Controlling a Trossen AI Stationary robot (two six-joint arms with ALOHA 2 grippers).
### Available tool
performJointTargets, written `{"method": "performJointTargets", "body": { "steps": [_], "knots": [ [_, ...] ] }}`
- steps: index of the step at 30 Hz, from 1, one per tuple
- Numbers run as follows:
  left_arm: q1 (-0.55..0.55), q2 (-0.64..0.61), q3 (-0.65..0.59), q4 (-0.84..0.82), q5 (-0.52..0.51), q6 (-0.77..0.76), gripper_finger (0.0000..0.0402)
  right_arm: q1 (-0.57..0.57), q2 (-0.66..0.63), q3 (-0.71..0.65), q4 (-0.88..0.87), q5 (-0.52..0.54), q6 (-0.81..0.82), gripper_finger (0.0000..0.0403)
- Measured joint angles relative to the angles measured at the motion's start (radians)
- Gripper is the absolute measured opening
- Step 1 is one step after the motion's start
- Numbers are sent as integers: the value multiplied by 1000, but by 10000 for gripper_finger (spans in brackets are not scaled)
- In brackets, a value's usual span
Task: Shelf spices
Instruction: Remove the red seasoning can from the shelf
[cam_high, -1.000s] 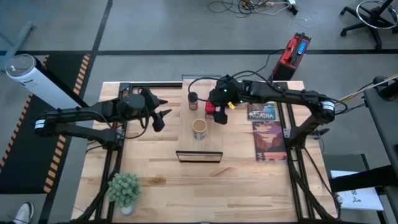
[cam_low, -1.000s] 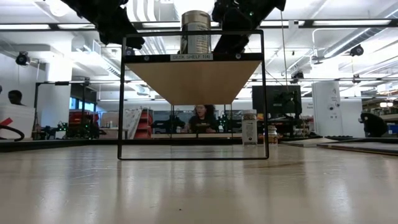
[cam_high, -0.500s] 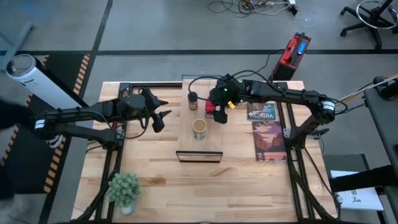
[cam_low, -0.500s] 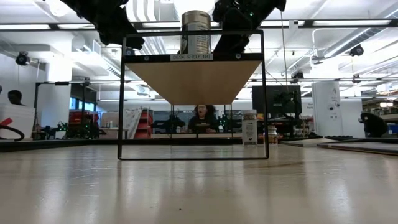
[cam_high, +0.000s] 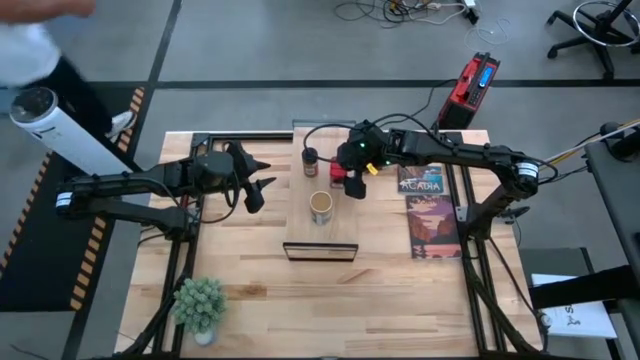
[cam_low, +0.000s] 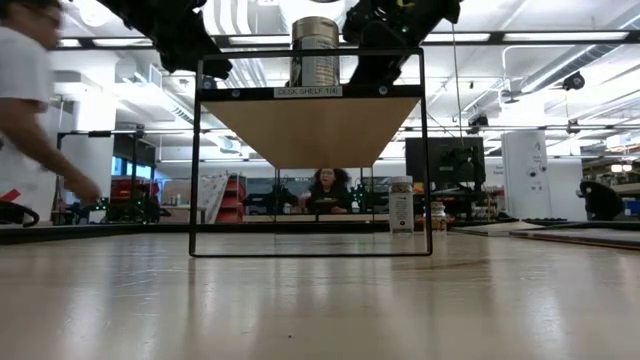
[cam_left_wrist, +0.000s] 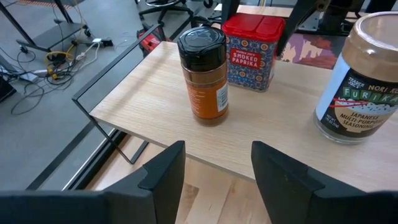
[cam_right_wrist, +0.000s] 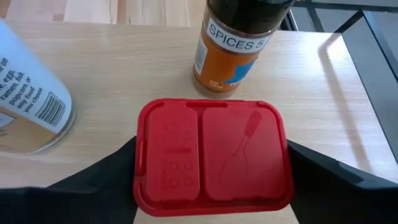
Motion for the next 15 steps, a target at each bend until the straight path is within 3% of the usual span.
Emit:
{"method": "performJointTargets", "body": {
  "steps": [15],
  "knots": [
    [0,0,0,-8,0,0,170,0,-2,0,-10,1,-17,288]
  ]
}}
